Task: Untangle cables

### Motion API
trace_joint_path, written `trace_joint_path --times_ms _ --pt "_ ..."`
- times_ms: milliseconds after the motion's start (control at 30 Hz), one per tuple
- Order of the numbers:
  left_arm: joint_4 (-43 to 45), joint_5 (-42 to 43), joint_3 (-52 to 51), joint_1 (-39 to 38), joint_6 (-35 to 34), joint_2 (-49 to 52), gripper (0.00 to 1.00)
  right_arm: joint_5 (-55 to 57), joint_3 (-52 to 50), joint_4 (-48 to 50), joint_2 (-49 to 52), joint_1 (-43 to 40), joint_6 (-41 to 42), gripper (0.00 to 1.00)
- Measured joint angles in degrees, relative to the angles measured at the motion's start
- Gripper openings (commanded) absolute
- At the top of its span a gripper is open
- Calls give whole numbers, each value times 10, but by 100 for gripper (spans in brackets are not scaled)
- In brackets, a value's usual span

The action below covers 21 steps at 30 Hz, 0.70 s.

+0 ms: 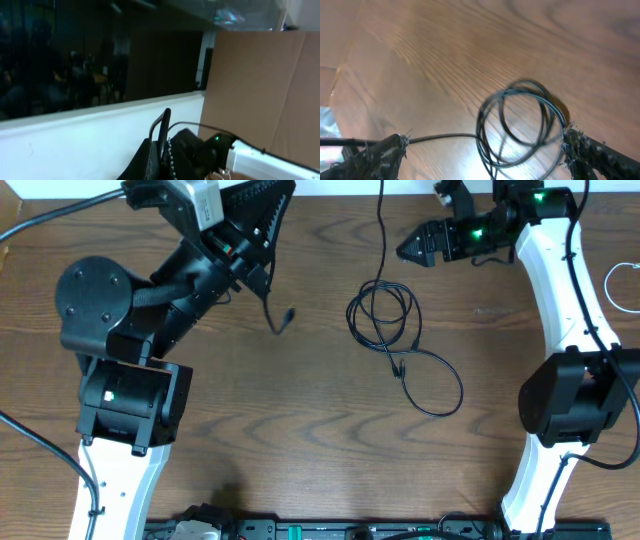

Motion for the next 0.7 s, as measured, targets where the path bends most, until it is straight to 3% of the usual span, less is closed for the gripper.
trace_joint_path --times_ms 467,700 --pt "199 2 2 0 -95 -1 7 -127 -2 88 -69 -71 -2 99" --pt "163 2 5 0 -113 -6 7 -172 -2 92 -82 -59 -24 99"
